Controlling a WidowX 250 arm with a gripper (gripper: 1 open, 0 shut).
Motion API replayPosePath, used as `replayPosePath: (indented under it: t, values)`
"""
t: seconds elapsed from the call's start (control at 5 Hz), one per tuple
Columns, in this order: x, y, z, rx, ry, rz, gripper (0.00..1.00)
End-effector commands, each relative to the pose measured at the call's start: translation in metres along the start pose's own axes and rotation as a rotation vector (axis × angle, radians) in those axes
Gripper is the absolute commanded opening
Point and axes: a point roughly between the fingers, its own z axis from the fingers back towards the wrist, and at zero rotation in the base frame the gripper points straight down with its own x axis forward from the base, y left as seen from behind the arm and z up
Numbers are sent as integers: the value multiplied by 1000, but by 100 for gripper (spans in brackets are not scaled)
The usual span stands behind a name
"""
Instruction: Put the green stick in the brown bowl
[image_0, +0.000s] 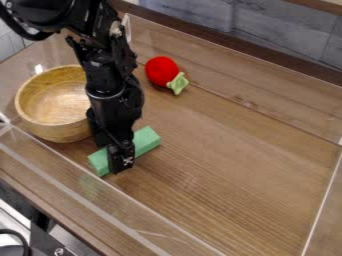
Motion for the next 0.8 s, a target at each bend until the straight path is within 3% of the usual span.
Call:
replayPosePath:
  t: [0.0,0.6]
  values:
    - [3,9,3,23,-27,26,100]
    - [5,12,-6,14,-26,51,100]
